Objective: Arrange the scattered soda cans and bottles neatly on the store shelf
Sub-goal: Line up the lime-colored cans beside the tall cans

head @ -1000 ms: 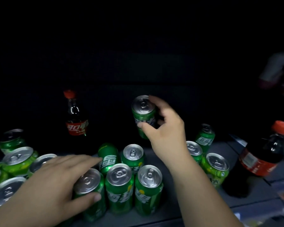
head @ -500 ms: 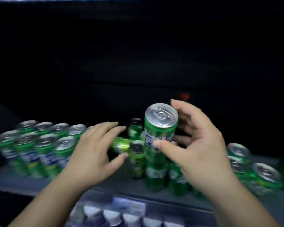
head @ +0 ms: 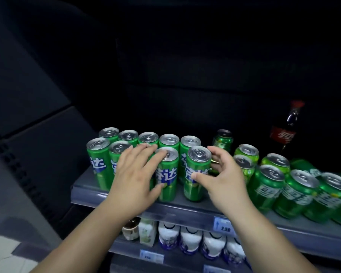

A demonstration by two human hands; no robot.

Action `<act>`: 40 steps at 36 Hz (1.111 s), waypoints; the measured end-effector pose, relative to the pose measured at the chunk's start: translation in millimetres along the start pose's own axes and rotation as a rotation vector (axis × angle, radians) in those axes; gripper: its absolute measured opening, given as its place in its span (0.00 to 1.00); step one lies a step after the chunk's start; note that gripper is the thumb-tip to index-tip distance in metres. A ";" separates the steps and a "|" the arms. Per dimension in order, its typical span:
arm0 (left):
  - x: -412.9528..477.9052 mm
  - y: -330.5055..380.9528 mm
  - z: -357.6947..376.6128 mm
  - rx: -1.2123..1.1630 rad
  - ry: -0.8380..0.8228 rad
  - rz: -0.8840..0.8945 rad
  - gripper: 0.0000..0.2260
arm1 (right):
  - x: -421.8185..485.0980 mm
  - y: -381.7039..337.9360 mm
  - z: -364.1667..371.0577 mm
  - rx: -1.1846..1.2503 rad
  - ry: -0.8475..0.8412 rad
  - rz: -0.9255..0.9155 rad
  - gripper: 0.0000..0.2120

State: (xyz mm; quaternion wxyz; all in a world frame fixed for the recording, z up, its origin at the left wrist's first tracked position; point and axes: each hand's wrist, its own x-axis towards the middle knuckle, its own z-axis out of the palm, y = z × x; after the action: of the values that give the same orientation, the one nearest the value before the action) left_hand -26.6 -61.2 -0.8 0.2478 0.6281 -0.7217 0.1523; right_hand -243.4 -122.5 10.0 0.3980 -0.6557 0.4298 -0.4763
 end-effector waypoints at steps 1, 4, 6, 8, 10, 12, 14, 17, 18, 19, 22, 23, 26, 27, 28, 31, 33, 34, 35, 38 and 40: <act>-0.4 -0.6 1.6 0.002 0.001 0.007 0.36 | -0.6 2.5 3.7 -0.002 0.005 0.014 0.32; -0.5 -1.7 5.1 0.007 -0.004 0.014 0.38 | -3.0 8.4 10.9 0.010 0.014 0.037 0.31; -0.4 -1.6 6.7 0.011 -0.006 0.014 0.39 | -5.2 9.8 13.6 0.023 -0.004 0.044 0.32; -0.6 -1.7 7.8 0.013 -0.002 0.015 0.40 | -6.5 10.5 15.0 0.036 -0.048 0.043 0.33; -0.7 -2.5 8.8 0.013 0.005 0.021 0.40 | -6.6 13.5 15.5 0.023 -0.081 0.045 0.35; -0.4 -3.2 9.7 0.007 0.013 0.025 0.40 | -7.9 18.2 16.8 -0.019 -0.102 0.066 0.37; -0.4 -3.1 10.6 0.003 0.019 0.025 0.40 | -10.0 27.2 21.0 -0.097 -0.105 0.087 0.37; -0.2 -2.5 11.1 -0.009 0.033 0.022 0.40 | -14.5 39.9 28.8 -0.146 -0.070 0.113 0.36; -0.2 -2.4 11.2 -0.013 0.035 0.023 0.40 | -15.1 42.2 30.8 -0.148 -0.060 0.121 0.36; -0.2 -2.6 11.2 -0.017 0.037 0.025 0.40 | -15.4 44.1 32.3 -0.155 -0.052 0.126 0.36; -0.3 -3.3 11.1 -0.027 0.029 0.031 0.40 | -15.9 47.9 34.5 -0.199 -0.041 0.129 0.37; -0.5 -3.3 11.0 -0.029 0.024 0.031 0.40 | -16.3 48.9 35.0 -0.215 -0.038 0.133 0.37; -0.9 -3.5 9.7 -0.031 -0.001 0.040 0.40 | -20.0 51.2 35.9 -0.231 -0.038 0.145 0.40; -1.2 -4.7 8.6 -0.037 -0.008 0.055 0.40 | -20.8 51.6 36.2 -0.227 -0.040 0.142 0.41; -1.5 -7.0 7.1 -0.050 -0.013 0.077 0.40 | -21.1 52.3 36.6 -0.223 -0.042 0.136 0.40; -3.8 -17.7 -1.3 -0.098 -0.020 0.146 0.38 | -20.4 55.2 36.6 -0.211 -0.048 0.143 0.40; -6.2 -24.6 -8.4 -0.077 -0.007 0.137 0.36 | -19.4 56.9 36.0 -0.204 -0.053 0.158 0.40; -7.3 -28.1 -11.5 -0.053 -0.001 0.111 0.35 | -19.4 57.1 35.8 -0.202 -0.054 0.166 0.40; -8.2 -31.9 -13.8 -0.028 0.000 0.071 0.34 | -19.2 57.2 35.8 -0.201 -0.053 0.169 0.39; -9.5 -43.4 -17.1 0.037 -0.025 -0.046 0.35 | -19.7 55.9 37.0 -0.218 -0.050 0.170 0.40; -10.5 -48.1 -16.1 0.083 -0.050 -0.054 0.36 | -20.0 55.0 37.3 -0.220 -0.044 0.169 0.41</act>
State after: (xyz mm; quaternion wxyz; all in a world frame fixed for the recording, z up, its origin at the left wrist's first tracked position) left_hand 24.2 -51.9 2.4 0.2075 0.6606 -0.7036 0.1597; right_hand -221.0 -116.8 -55.4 0.3717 -0.6671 0.5244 -0.3766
